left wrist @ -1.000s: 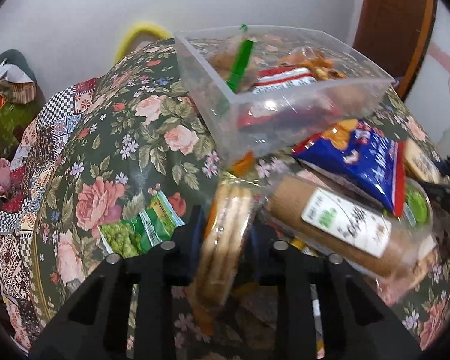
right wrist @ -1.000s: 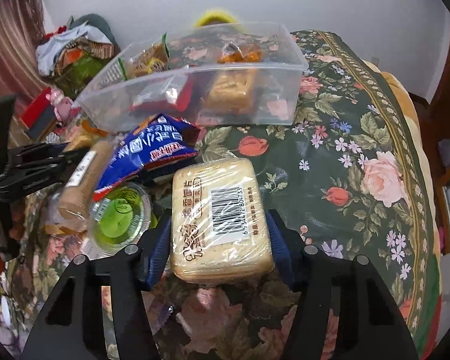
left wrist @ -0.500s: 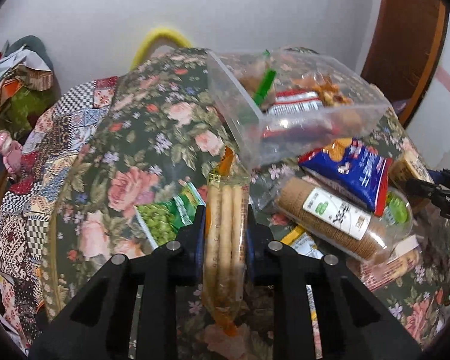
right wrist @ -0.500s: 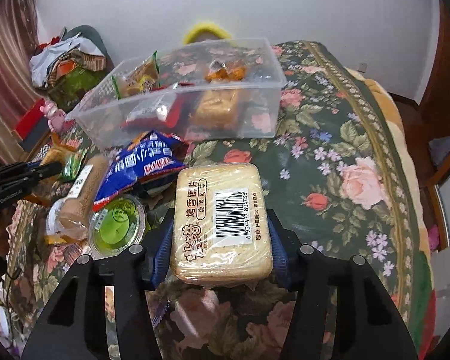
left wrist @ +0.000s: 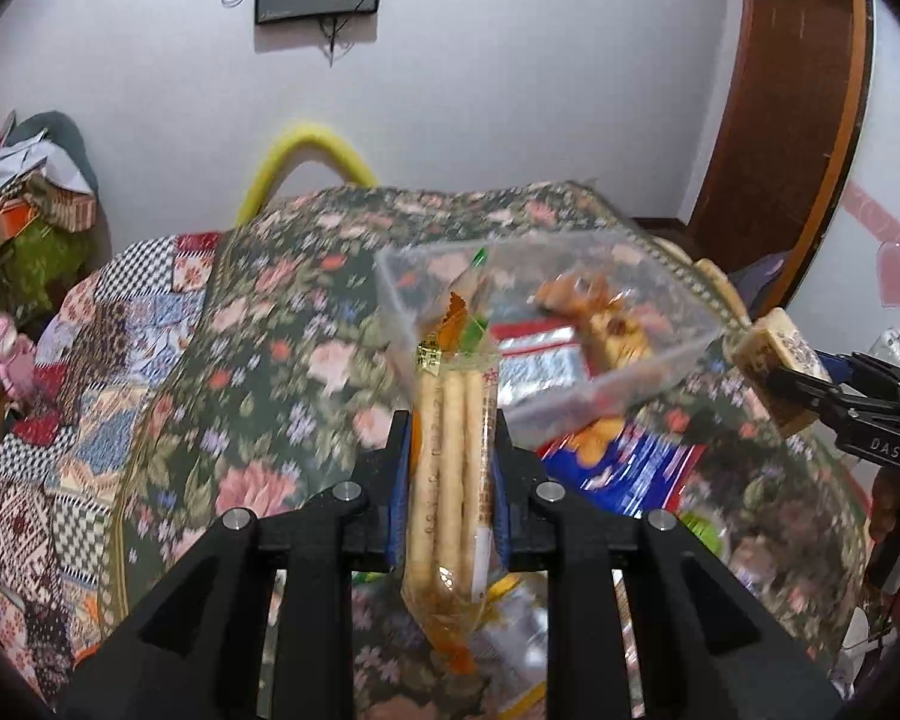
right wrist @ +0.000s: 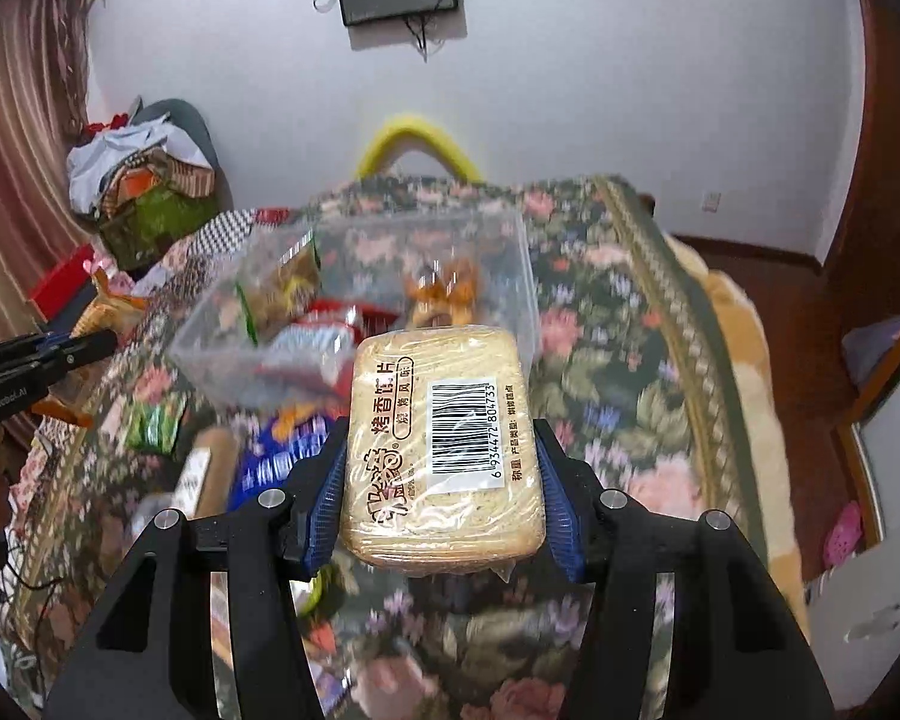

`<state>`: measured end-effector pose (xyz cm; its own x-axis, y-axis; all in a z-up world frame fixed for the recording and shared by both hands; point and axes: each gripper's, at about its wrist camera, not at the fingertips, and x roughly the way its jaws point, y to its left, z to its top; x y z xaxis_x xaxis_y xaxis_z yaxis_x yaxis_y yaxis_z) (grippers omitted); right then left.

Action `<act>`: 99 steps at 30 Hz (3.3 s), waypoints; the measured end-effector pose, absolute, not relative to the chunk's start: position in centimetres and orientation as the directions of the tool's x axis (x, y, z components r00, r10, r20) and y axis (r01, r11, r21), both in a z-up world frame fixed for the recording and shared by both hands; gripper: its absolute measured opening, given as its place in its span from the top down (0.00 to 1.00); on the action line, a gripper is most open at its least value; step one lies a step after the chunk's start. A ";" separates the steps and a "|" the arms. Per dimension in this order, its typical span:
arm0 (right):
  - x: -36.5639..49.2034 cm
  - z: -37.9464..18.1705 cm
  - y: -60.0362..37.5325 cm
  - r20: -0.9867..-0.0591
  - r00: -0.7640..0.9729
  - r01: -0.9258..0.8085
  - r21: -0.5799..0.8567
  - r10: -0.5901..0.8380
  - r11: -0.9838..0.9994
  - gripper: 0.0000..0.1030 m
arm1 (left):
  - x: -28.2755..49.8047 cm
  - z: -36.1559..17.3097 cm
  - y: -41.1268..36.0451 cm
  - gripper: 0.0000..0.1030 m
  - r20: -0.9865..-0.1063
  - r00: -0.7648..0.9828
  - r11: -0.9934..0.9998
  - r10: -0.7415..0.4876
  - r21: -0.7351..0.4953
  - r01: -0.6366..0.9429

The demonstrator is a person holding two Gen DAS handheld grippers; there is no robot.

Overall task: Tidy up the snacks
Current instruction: 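Carry both snacks over the clear box and lower them inside, then grasp the green pea snack bag with the left tool while the right tool grasps the green jelly cup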

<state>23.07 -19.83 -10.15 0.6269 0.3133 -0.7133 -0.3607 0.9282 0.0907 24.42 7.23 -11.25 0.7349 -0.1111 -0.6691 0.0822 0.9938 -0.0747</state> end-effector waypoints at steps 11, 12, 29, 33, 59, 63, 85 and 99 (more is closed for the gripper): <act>26.7 -8.3 -18.4 -0.667 0.668 -0.366 0.091 0.330 0.926 0.49 | 28.1 -9.5 4.1 0.79 -0.625 0.767 0.988 -0.147 -0.059 0.141; 27.2 -8.3 -18.2 -0.668 0.667 -0.366 0.092 0.330 0.926 0.49 | 28.6 -9.5 3.9 0.79 -0.627 0.764 0.988 -0.151 -0.063 0.144; 32.4 -11.9 -13.2 -0.710 0.598 -0.404 0.135 0.373 0.905 0.49 | 35.0 -13.7 3.3 0.79 -0.692 0.703 0.985 -0.166 -0.078 0.156; 33.2 -13.3 -12.5 -0.735 0.573 -0.398 0.139 0.364 0.907 0.49 | 35.6 -14.9 3.8 0.79 -0.706 0.693 0.988 -0.148 -0.072 0.138; 29.0 -10.8 -13.1 -0.734 0.611 -0.411 0.027 0.298 0.911 0.24 | 30.4 -12.6 6.0 0.33 -0.708 0.697 0.994 -0.114 -0.081 0.079; 27.1 -9.9 -13.3 -0.720 0.624 -0.410 0.031 0.305 0.911 0.17 | 27.9 -12.0 7.2 0.33 -0.709 0.697 0.995 -0.102 -0.073 0.071; 19.0 -16.1 -13.3 -0.821 0.498 -0.438 0.041 0.280 0.898 0.16 | 19.7 -20.0 15.7 0.32 -0.830 0.557 0.989 -0.026 -0.101 -0.104; 17.9 -17.3 -14.0 -0.839 0.422 -0.450 0.134 0.343 0.883 0.18 | 22.4 -22.6 15.5 0.32 -0.843 0.533 0.984 -0.063 -0.143 -0.109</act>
